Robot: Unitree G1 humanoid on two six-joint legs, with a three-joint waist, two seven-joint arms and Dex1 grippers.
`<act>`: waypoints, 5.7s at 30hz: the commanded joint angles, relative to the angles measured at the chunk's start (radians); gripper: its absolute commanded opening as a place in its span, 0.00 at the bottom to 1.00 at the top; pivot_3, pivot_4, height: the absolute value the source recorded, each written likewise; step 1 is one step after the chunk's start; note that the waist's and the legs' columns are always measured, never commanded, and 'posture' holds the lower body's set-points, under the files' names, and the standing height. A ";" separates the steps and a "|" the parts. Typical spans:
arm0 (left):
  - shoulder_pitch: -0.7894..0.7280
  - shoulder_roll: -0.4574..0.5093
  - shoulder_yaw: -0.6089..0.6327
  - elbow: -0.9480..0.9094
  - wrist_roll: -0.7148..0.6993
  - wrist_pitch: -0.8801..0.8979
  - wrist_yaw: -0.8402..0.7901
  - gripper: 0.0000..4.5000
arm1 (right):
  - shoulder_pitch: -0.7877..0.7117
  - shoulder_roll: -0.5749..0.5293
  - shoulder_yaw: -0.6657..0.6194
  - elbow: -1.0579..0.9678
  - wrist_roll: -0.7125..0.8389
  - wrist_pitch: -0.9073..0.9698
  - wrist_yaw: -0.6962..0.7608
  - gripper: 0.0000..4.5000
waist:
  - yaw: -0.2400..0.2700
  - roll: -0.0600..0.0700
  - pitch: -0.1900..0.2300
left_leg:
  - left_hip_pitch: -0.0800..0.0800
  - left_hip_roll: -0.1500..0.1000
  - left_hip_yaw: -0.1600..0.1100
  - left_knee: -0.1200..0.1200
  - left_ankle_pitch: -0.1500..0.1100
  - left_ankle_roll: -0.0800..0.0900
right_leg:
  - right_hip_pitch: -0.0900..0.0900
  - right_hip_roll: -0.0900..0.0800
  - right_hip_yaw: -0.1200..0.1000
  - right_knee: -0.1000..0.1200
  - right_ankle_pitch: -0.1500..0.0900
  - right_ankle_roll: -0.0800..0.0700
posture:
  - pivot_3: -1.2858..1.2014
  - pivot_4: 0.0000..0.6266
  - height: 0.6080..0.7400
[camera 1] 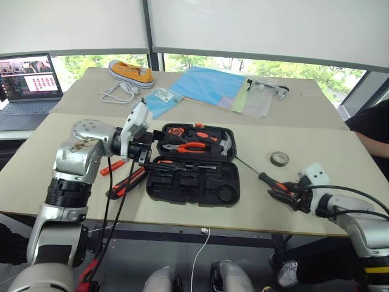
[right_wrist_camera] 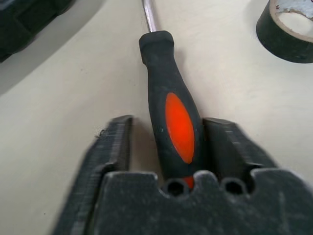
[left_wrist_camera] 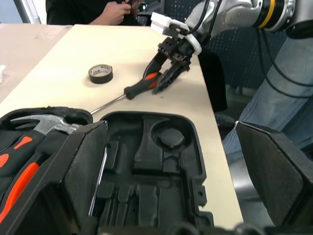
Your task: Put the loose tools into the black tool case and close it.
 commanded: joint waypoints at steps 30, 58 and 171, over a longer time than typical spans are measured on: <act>0.132 0.201 0.034 -0.134 -0.053 -0.020 0.028 1.00 | -0.557 0.033 0.485 0.178 -0.308 -0.434 0.398 0.22 | -0.017 0.003 0.001 | -0.002 -0.002 0.004 -0.005 0.001 -0.002 | -0.001 0.000 -0.005 -0.001 -0.005 0.001 | 0.52 0.24 0.84; 0.098 0.182 -0.004 -0.074 -0.030 -0.062 0.036 1.00 | -0.653 0.244 0.440 0.284 -0.317 -0.368 0.383 0.27 | -0.019 0.004 0.001 | 0.001 -0.001 0.004 -0.005 0.002 -0.004 | -0.001 0.001 -0.004 0.002 -0.005 0.000 | 0.52 0.24 0.84; -0.259 -0.111 -0.382 0.571 0.544 -0.388 -0.054 0.09 | -0.070 -0.062 -0.127 -0.651 0.587 0.233 -0.094 1.00 | 0.008 -0.002 0.000 | -0.002 0.001 0.003 -0.004 -0.003 -0.003 | -0.001 0.001 -0.005 0.000 -0.007 0.001 | 0.52 0.24 0.84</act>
